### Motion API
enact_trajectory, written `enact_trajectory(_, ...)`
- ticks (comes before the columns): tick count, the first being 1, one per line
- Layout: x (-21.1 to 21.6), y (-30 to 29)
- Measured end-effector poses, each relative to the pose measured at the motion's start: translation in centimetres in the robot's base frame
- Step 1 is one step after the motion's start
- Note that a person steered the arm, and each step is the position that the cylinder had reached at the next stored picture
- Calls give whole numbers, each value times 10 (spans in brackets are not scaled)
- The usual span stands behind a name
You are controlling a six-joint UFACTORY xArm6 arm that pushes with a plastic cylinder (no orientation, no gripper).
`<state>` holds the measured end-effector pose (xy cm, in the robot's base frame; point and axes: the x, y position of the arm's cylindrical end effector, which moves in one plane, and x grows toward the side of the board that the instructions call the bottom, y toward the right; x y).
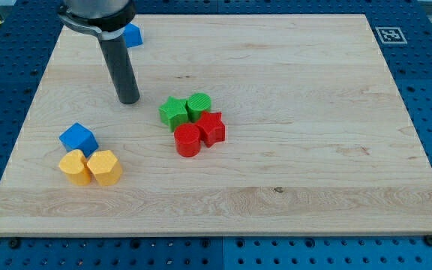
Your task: Slide the blue triangle towards the yellow hexagon
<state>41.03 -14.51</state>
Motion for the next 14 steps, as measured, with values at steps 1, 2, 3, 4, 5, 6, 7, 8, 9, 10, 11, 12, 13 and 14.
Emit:
enact_trajectory(1,0,0)
enact_trajectory(2,-7,0)
enact_trajectory(3,-8,0)
enact_trajectory(4,-9,0)
enact_trajectory(5,-10,0)
enact_trajectory(6,-12,0)
enact_trajectory(7,-15,0)
enact_trajectory(8,-18,0)
enact_trajectory(9,-21,0)
enact_trajectory(10,-24,0)
enact_trajectory(11,-51,14)
enact_trajectory(12,-77,24)
enact_trajectory(13,-110,32)
enact_trajectory(14,-159,32)
